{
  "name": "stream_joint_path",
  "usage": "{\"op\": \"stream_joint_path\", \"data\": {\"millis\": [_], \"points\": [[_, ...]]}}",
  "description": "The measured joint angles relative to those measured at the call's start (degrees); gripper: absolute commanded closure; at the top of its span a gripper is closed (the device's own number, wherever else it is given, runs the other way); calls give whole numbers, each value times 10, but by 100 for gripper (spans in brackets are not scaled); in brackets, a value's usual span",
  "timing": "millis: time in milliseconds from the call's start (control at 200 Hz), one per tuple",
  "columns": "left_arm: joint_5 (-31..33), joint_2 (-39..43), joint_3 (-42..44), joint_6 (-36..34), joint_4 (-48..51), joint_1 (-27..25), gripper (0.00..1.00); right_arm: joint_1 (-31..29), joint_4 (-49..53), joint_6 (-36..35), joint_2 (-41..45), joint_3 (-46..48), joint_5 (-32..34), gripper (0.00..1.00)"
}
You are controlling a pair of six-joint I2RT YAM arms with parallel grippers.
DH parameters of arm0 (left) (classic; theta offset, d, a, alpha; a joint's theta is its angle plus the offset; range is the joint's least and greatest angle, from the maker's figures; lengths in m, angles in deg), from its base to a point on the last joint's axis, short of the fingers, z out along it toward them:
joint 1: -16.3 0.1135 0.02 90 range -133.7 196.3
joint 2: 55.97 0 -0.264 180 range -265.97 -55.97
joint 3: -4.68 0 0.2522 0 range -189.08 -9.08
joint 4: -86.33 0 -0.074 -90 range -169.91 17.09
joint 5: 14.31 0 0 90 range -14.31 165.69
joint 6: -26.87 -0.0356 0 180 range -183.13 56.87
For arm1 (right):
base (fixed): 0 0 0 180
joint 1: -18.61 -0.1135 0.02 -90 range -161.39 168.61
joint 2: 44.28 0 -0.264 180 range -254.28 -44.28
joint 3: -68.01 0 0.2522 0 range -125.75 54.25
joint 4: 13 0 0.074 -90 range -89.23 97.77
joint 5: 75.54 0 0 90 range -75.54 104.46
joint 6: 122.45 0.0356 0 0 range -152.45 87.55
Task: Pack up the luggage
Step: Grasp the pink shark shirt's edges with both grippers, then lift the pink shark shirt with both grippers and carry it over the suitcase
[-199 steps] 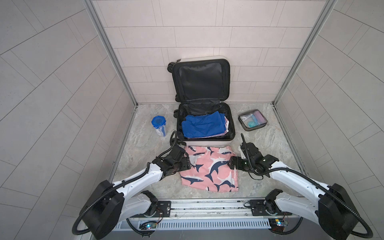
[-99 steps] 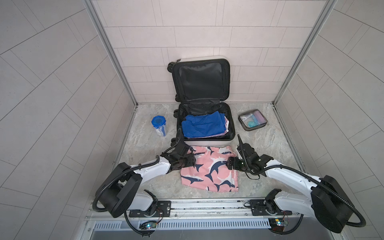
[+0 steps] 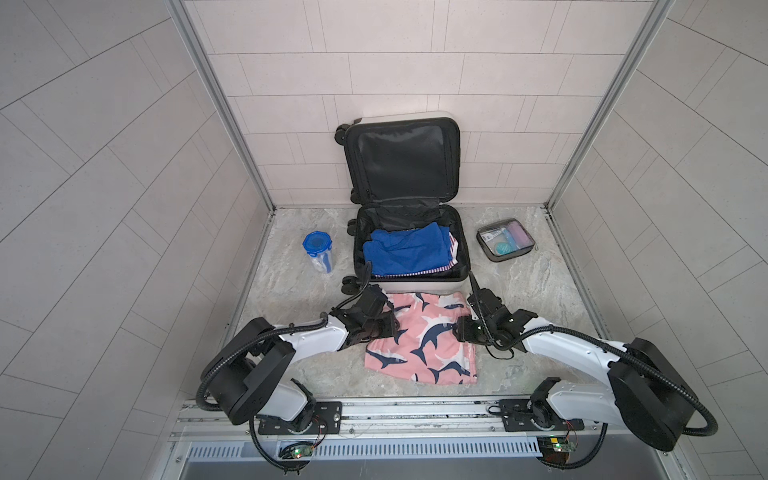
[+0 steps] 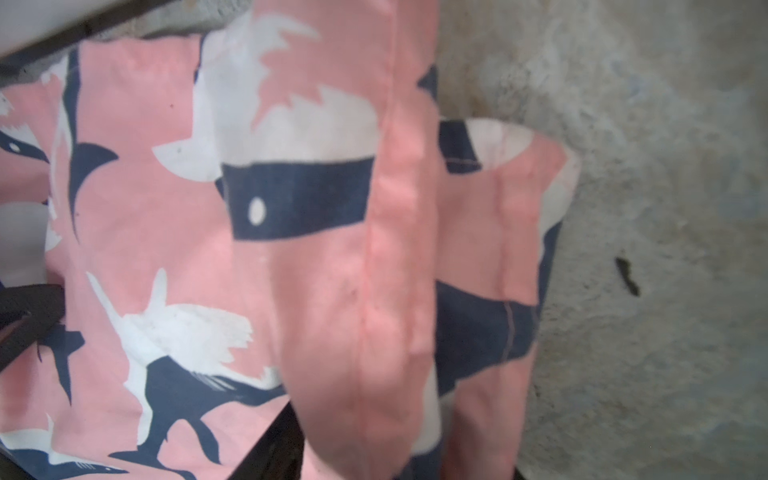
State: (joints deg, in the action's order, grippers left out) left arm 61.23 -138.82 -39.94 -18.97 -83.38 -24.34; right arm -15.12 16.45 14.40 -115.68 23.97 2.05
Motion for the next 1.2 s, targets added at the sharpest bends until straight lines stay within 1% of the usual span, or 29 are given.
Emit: {"op": "stream_joint_path", "data": {"millis": [50, 70, 150, 225, 445, 706, 901, 1051, 1201], "points": [[-1, -1, 0, 3, 1, -8, 72, -1, 0, 0, 1, 0, 0, 60], [-2, -1, 0, 6, 3, -12, 74, -2, 1, 0, 1, 0, 0, 64], [-5, 0, 0, 12, 9, -23, 88, -4, 6, -2, 8, 0, 0, 78], [-7, 7, 0, 9, 19, -31, 100, -5, 13, 3, 21, 0, 0, 85], [-8, 59, 0, 12, 55, -40, 100, -8, 42, 1, 76, -1, 0, 100], [-12, 97, -19, 8, 103, -49, 100, -8, 89, 1, 118, -22, 0, 100], [-5, 157, -49, -3, 164, -57, 100, -9, 134, -2, 157, -59, 2, 100], [8, 196, -91, -13, 217, -58, 100, -9, 162, -5, 184, -91, 8, 100], [29, 207, -146, -35, 264, -58, 100, -9, 185, -10, 190, -125, 16, 100]]}}
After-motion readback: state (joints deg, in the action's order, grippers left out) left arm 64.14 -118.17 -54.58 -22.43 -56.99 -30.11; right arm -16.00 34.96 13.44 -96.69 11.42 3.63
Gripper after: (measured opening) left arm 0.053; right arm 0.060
